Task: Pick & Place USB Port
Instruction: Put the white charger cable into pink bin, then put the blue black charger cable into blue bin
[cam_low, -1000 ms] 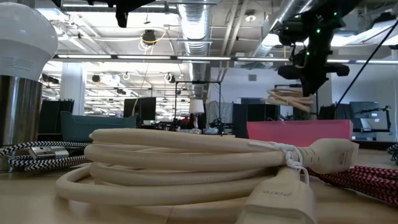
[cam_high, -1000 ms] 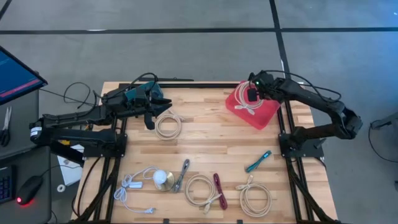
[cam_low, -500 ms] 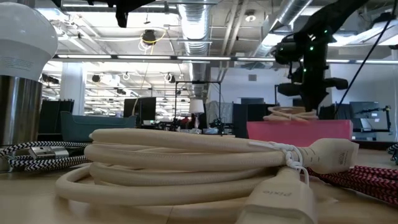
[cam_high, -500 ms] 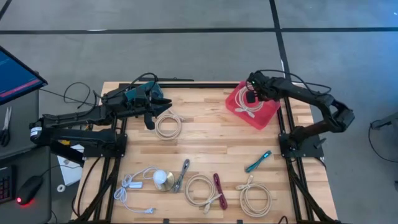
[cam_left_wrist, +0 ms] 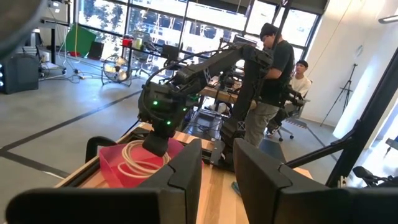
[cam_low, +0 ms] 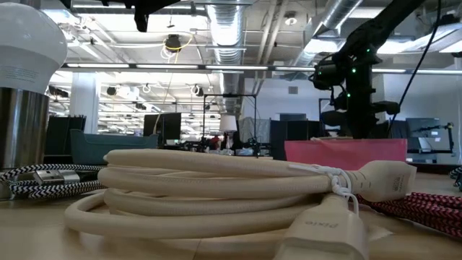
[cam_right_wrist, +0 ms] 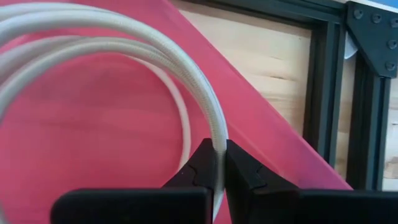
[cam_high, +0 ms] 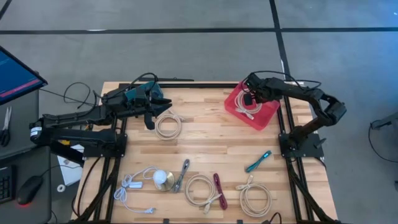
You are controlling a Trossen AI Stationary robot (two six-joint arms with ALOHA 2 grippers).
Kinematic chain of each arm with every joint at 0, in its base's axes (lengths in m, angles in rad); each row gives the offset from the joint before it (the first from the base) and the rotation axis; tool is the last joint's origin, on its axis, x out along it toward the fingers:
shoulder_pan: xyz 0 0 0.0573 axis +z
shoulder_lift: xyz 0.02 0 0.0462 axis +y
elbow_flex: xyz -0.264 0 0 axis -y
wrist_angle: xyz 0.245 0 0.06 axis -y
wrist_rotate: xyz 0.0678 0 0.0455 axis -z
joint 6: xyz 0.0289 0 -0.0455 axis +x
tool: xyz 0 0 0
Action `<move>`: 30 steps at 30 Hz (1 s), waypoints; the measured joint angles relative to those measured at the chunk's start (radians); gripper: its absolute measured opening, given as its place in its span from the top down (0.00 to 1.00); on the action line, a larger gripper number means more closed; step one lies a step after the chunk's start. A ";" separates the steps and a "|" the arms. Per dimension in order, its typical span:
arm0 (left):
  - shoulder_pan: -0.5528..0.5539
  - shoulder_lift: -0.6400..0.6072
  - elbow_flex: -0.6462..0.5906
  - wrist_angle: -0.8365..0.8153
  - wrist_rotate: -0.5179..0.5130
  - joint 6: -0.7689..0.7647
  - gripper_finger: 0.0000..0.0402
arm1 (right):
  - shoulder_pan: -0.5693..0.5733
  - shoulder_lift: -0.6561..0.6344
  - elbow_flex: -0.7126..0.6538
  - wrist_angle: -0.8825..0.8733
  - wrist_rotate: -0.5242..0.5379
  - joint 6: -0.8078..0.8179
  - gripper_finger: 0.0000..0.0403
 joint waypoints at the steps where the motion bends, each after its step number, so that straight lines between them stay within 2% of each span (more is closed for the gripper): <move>1: 0.000 0.000 0.000 0.000 0.000 0.000 0.77 | 0.000 0.000 0.000 0.003 -0.001 0.000 0.99; 5: 0.000 0.000 0.000 0.000 0.000 0.000 0.77 | 0.000 -0.007 0.000 0.012 -0.031 0.000 0.97; 12: 0.000 0.000 0.000 0.000 0.000 0.001 0.77 | 0.002 -0.047 0.000 0.001 -0.109 0.000 0.86; 20: 0.000 0.000 0.000 0.000 0.000 0.002 0.77 | 0.002 -0.162 0.000 0.000 -0.137 -0.003 0.84; 30: 0.000 0.000 0.000 0.000 0.000 0.002 0.77 | 0.012 -0.369 0.001 0.022 -0.466 -0.018 0.84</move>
